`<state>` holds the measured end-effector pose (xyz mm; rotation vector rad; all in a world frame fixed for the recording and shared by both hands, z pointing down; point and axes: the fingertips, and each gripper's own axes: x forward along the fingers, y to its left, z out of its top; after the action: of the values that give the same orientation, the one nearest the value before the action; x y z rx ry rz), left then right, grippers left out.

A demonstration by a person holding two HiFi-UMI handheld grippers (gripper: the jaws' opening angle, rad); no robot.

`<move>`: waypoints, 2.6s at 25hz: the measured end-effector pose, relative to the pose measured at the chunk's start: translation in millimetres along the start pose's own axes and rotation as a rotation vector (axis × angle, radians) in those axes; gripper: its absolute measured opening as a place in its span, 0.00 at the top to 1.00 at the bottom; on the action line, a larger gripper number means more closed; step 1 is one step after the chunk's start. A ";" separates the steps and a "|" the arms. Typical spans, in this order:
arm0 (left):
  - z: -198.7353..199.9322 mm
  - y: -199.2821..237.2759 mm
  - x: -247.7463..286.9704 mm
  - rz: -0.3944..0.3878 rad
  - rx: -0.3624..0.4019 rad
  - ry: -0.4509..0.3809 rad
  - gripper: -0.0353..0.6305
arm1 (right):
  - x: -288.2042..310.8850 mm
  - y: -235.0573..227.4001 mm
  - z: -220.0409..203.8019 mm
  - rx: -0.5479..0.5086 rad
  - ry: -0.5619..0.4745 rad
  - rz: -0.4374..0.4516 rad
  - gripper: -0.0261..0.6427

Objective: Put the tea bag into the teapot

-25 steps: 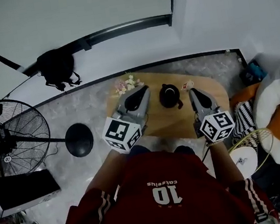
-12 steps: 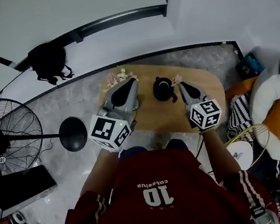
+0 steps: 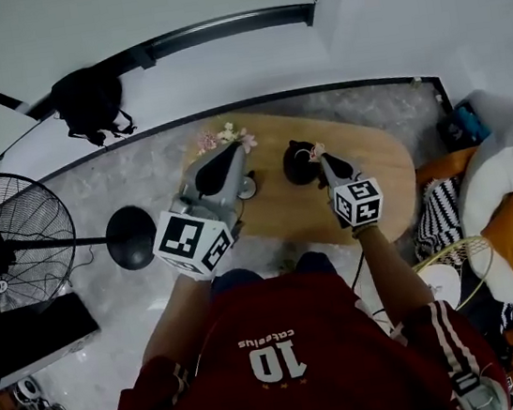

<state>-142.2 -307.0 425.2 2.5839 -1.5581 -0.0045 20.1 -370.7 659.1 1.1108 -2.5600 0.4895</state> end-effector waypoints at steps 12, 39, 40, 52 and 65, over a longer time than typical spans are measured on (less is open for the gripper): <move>-3.8 18.9 7.7 0.038 -0.002 0.031 0.95 | 65.4 -14.7 -66.6 0.001 0.139 0.006 0.96; -16.8 24.7 5.8 0.033 0.000 0.068 0.95 | 90.9 -23.9 -105.8 0.049 0.249 -0.029 0.78; -15.7 22.8 5.4 0.025 0.004 0.062 0.95 | 87.3 -23.7 -102.5 0.049 0.238 -0.032 0.78; -2.4 0.7 -6.7 -0.013 0.024 0.027 0.95 | 41.3 -22.2 -68.7 0.028 0.149 -0.077 0.78; -8.7 -13.0 -20.9 -0.045 -0.035 0.022 0.95 | -20.6 -1.9 -19.2 0.043 -0.001 -0.104 0.78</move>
<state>-140.0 -281.7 431.2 2.5822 -1.4789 -0.0074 37.8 -350.6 668.3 1.2526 -2.4881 0.5203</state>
